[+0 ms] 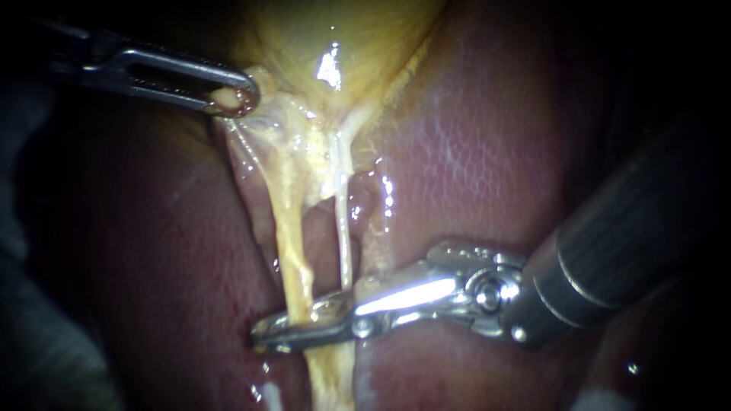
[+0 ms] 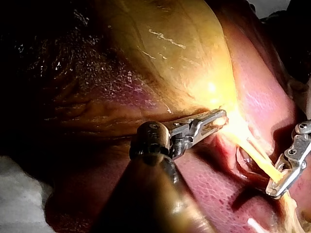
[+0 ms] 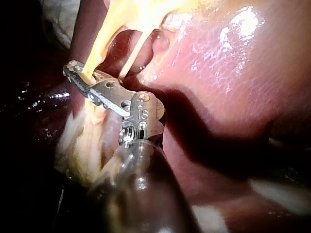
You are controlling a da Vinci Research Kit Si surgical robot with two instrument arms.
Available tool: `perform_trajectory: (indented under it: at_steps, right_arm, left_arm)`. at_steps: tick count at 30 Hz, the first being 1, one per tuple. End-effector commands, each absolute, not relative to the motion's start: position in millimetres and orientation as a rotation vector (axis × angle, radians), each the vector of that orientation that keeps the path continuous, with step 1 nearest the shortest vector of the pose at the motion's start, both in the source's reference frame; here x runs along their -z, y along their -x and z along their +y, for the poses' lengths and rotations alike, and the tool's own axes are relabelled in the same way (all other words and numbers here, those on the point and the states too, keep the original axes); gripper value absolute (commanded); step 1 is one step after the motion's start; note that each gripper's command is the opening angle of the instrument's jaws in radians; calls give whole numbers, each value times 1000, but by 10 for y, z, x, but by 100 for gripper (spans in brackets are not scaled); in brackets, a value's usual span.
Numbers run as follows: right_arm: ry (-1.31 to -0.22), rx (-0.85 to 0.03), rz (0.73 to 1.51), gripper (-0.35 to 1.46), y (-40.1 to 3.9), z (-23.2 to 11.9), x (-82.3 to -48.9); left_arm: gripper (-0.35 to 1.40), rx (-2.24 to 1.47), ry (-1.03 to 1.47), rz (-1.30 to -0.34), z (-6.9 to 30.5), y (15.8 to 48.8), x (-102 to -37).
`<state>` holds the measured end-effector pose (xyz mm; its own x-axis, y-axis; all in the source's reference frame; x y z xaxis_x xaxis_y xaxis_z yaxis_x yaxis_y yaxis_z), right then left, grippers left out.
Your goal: Going back first clip left tube
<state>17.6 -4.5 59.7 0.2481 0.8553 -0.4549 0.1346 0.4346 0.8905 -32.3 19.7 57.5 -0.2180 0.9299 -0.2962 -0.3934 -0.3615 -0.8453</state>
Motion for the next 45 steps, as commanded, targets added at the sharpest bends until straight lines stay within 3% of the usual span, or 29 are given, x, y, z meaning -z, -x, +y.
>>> perform_trajectory:
  at_steps: [1, 4, 9, 18, 22, 26, 30, 34, 39, 45]
  right_arm:
    - [-1027, -636, 1243, -22, -177, -46, -597]
    - [-1020, -631, 1245, 21, -181, -47, -600]
    - [-963, -636, 1259, 41, -186, -46, -609]
    - [-808, -576, 1184, 48, -173, -36, -633]
    - [-759, -527, 1205, 48, -160, -31, -631]
    - [-618, -436, 1247, 50, -139, -26, -613]
    - [-506, -398, 1253, 50, -111, -13, -587]
    - [-445, -338, 1196, 50, -78, 6, -565]
    - [-410, -289, 1103, 50, -41, 20, -549]
    - [-472, -227, 1096, 50, -21, 19, -543]
  left_arm:
    - [-35, -1747, 1026, -788, 197, 323, -575]
    - [-35, -1747, 1027, -788, 197, 323, -575]
    - [-35, -1747, 1027, -788, 197, 323, -575]
    - [-35, -1747, 1027, -788, 197, 322, -575]
    - [-35, -1748, 1027, -788, 196, 322, -575]
    - [-35, -1748, 1027, -789, 196, 321, -575]
    - [-35, -1748, 1027, -789, 196, 320, -574]
    - [-35, -1748, 1027, -789, 196, 320, -574]
    - [-35, -1748, 1027, -789, 196, 320, -574]
    - [-35, -1748, 1027, -789, 196, 320, -574]
